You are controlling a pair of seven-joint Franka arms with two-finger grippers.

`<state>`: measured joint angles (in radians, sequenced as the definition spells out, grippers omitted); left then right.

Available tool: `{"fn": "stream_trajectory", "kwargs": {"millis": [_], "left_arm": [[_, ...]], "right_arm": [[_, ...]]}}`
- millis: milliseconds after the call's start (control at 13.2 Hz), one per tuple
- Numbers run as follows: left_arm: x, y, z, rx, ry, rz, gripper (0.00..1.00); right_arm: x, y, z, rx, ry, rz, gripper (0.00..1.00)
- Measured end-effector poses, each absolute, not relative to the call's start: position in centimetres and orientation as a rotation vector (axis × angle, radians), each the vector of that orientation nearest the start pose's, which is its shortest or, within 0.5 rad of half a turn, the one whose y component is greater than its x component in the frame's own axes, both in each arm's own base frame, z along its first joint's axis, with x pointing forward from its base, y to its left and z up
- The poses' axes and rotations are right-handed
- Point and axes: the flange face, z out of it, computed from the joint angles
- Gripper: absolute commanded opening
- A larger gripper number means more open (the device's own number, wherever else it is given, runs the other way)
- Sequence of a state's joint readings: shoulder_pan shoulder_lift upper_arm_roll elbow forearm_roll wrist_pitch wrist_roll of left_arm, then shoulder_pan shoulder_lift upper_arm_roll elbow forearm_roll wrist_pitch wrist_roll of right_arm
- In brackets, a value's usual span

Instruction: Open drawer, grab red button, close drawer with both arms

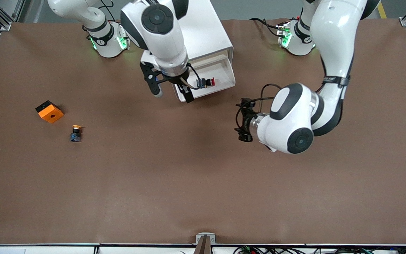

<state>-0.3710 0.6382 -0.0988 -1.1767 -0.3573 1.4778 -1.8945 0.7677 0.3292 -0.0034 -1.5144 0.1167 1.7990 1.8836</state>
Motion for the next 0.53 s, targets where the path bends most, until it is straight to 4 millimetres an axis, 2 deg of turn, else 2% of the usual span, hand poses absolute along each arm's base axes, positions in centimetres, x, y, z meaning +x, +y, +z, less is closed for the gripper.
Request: {"fn": "stream_trajectory", "kwargs": {"millis": [152,227,379,530], "left_arm": [[61.1,-31.8,45.0,-2.389,-1.792,0.645,1.0],[61.4,-30.0,47.3,-2.494,-1.729,0.592,1.0],[61.8,-26.2,51.6,-2.681,-1.544,0.426,1.0],[61.5,-23.6,54.4,-2.796,-1.307,0.278,1.0]], "right_arm": [[45.7,47.9,44.0,-2.642,1.765,0.294,1.0],[45.5,48.4,42.9,-2.636,1.782,0.344,1.0],[45.4,48.8,41.5,-2.61,1.816,0.453,1.0],[45.3,49.2,40.0,-2.599,1.843,0.537,1.0]]}}
